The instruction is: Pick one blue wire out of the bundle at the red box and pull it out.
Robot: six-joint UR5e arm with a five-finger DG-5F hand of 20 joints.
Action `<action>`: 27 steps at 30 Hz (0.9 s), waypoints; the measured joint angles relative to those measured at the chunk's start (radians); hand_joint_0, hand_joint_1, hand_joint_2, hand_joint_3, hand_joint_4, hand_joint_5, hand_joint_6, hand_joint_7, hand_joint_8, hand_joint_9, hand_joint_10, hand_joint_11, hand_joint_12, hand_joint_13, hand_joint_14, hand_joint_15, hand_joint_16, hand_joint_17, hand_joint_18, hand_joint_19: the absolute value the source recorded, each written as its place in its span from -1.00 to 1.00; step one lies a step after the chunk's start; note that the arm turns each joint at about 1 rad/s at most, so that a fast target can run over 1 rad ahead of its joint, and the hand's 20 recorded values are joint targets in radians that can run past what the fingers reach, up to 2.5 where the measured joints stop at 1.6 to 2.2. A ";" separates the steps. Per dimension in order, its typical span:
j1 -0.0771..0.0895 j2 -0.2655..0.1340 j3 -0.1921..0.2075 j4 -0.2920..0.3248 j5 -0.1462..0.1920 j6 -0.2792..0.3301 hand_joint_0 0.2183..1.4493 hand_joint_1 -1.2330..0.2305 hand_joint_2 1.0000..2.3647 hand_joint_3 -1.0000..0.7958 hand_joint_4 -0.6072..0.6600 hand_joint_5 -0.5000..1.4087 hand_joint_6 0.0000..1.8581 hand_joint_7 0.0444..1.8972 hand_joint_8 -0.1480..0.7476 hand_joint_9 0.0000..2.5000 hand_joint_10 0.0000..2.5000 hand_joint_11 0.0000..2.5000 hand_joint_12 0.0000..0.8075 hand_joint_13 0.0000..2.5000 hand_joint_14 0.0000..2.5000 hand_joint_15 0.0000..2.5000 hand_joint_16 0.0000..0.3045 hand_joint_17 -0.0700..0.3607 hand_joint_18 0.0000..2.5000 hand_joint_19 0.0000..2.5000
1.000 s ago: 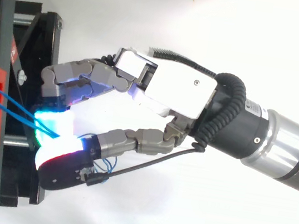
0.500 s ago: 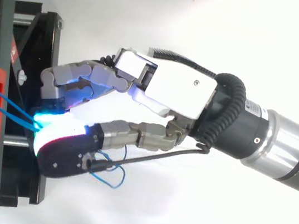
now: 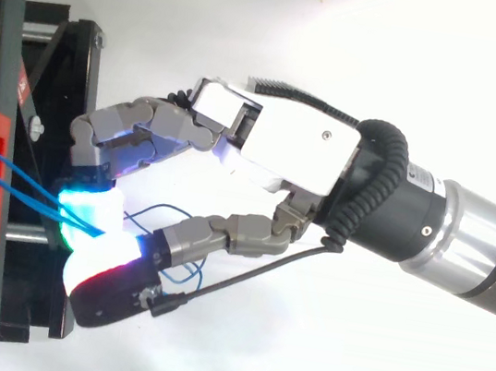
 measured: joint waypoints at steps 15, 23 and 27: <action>0.000 -0.001 0.000 0.003 -0.001 0.000 -0.80 -0.25 -1.00 -0.44 0.46 -0.55 -0.46 0.20 -0.06 -0.19 -0.99 -0.69 -0.01 -0.46 -0.99 -0.72 -0.54 0.05 -0.59 -0.61; 0.000 0.000 0.000 0.003 -0.001 0.000 -0.77 -0.29 -1.00 -0.44 0.40 -0.54 -0.46 0.20 -0.08 -0.17 -0.99 -0.68 -0.04 -0.48 -0.99 -0.73 -0.56 0.03 -0.61 -0.61; 0.000 -0.001 0.001 0.003 -0.001 0.000 -0.62 -0.15 -1.00 -0.44 0.25 -0.53 -0.46 0.29 -0.17 -0.15 -0.99 -0.66 -0.13 -0.49 -0.99 -0.71 -0.62 -0.07 -0.65 -0.58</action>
